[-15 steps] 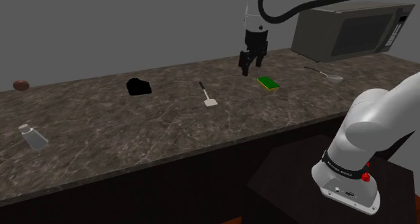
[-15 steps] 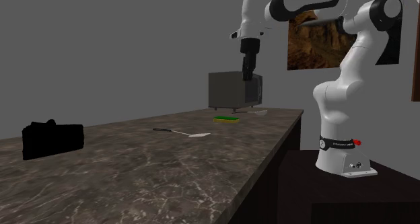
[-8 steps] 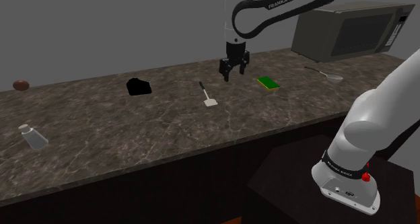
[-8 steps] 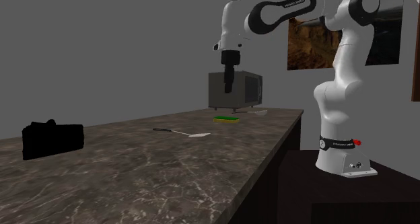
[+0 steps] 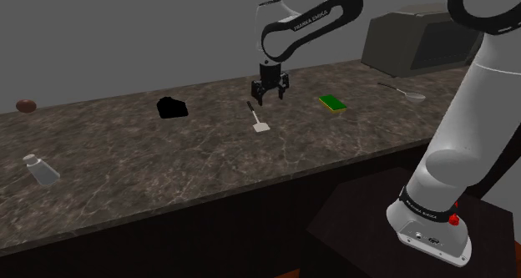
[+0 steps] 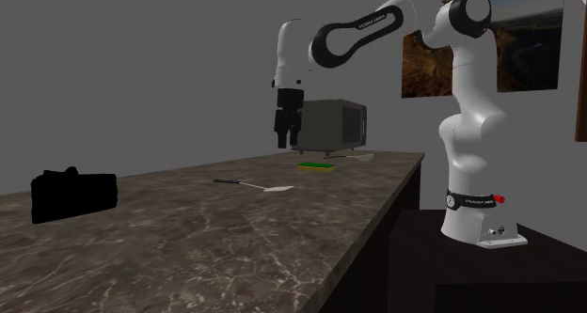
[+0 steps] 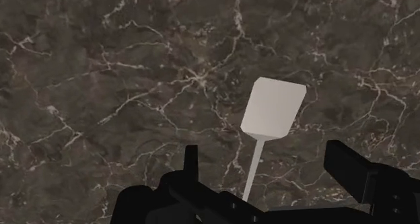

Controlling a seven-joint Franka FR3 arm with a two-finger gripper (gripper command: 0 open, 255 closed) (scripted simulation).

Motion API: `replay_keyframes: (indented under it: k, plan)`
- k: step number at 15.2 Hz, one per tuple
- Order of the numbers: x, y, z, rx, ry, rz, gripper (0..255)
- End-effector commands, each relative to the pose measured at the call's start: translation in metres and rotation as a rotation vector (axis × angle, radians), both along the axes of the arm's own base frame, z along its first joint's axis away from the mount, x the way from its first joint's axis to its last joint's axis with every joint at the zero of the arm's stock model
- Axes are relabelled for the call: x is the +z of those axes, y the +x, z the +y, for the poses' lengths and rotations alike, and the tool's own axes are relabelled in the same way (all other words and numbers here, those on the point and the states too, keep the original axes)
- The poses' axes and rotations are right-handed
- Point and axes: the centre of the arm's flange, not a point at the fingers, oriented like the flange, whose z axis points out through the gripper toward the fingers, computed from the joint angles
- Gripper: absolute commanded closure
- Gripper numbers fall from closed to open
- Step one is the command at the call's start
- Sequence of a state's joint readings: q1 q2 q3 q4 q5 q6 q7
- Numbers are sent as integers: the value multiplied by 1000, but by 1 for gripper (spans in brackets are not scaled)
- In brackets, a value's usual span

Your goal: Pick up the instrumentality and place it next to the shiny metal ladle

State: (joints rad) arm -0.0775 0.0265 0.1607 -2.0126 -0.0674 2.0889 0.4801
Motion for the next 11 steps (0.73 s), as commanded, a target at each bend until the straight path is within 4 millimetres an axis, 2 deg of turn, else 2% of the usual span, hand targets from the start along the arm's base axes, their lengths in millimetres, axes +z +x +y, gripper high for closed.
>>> replay_keyframes:
  k: [1,9,11]
  plan:
    - [-14,25,-5,-42,5,-2,0]
    - [-65,116,-25,-202,25,-9,0]
    - [-72,119,-26,-207,26,-10,0]
